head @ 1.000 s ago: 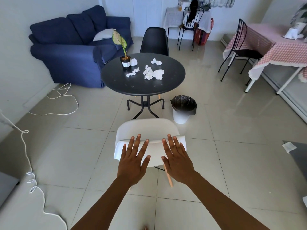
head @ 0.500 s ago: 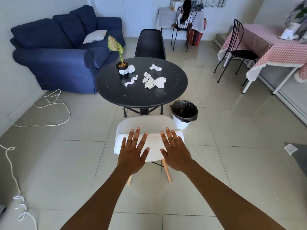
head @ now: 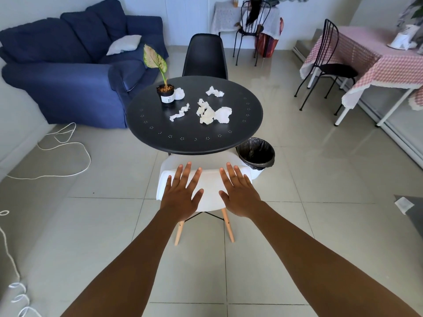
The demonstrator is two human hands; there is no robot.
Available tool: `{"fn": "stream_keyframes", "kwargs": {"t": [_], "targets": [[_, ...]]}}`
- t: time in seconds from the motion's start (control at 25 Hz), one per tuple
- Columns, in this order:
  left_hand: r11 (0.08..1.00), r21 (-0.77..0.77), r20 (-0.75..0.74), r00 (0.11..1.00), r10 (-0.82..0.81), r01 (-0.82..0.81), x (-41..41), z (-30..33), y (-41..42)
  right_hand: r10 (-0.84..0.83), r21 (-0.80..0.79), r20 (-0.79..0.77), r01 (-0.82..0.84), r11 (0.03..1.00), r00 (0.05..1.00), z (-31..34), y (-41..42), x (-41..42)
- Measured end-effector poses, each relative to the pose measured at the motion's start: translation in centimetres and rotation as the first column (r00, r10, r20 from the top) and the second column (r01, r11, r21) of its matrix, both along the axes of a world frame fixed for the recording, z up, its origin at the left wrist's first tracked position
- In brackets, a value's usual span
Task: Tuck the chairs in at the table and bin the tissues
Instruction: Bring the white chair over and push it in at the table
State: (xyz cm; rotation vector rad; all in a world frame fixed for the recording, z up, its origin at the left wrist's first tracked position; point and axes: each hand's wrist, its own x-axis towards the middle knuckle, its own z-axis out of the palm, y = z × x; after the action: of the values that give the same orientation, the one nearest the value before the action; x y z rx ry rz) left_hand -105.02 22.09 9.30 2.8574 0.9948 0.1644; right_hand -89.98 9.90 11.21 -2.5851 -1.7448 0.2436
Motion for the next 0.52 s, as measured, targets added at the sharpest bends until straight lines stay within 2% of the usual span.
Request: {"fn": "stream_keyframes", "kwargs": {"t": [0.52], "targets": [[1.000,-0.013,-0.032,0.999,-0.010,0.010,0.08,0.42,-0.26,0.009,-0.008,0.001,-0.009,1.000,1.000,-0.41,-0.25,0.50]]}}
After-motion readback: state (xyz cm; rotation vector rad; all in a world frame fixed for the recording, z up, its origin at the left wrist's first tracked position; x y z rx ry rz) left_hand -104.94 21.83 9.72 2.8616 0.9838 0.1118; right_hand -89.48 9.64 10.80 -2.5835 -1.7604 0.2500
